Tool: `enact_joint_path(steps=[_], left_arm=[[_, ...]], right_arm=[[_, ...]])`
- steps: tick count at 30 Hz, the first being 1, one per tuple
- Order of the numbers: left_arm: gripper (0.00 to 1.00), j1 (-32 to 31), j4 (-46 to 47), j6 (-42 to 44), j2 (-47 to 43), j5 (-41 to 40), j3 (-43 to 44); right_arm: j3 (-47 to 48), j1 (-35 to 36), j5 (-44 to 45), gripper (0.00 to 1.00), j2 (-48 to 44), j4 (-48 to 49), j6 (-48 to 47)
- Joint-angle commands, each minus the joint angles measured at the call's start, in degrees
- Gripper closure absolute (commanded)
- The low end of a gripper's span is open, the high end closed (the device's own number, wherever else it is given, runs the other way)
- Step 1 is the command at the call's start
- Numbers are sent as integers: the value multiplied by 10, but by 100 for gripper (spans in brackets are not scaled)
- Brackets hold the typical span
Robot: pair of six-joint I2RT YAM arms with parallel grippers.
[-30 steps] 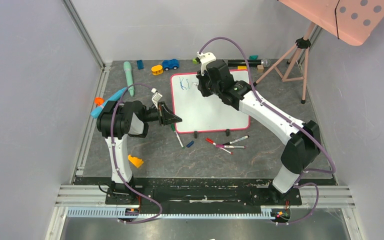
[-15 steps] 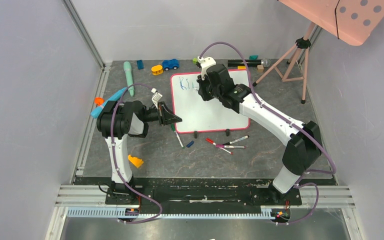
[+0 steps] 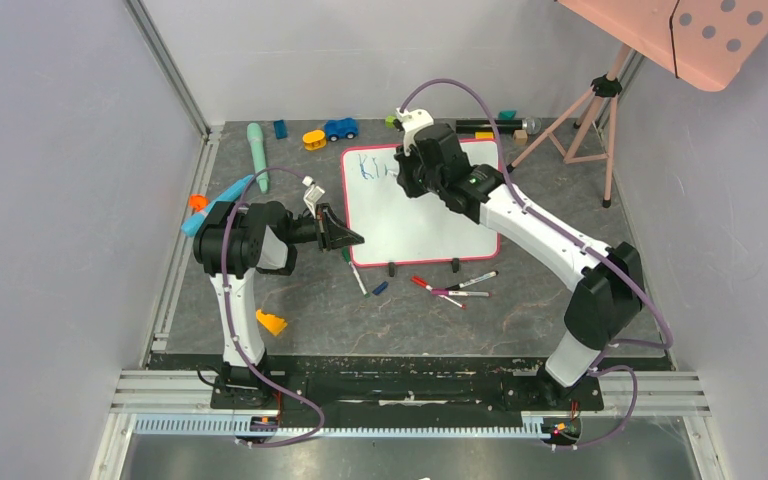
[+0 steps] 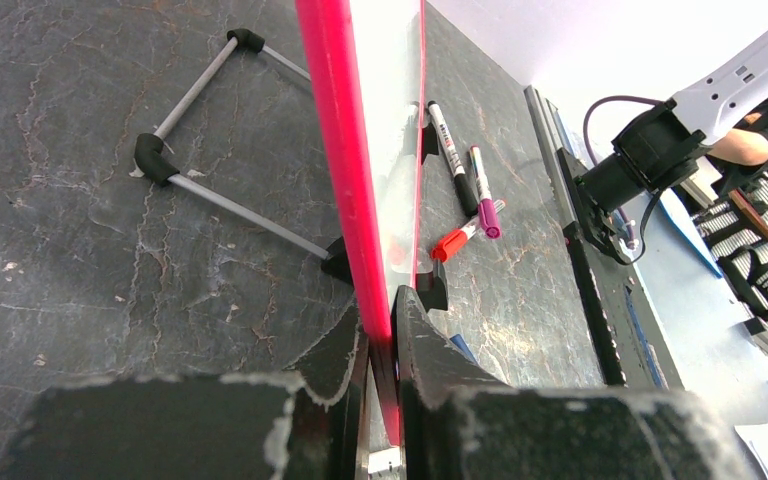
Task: Write a sentence on the whiteboard
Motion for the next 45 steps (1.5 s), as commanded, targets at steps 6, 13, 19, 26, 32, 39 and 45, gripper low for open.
enact_joint_path(steps=[6,13,19,26,32,39,45], left_arm=[[98,-2,44,72,12,23,0],[98,-2,44,72,12,22,0],[98,-2,44,72,12,23,0],[98,-2,44,72,12,23,0],[98,-2,44,72,12,23,0],[98,-2,44,72,12,22,0],[98,-2,44,72,12,22,0]], right_arm=[[49,-11,15,100,14,5,-11],[52,-11,16,100,16,3,-10],[48,-13,31,100,12,-7,-10],[36,-18,37,100,3,-8,-9],[27,-19,39,100,-1,-10,-9],[14,-22,42,100,-10,-11,-8],[1,-24,41,100,-17,-9,-7]])
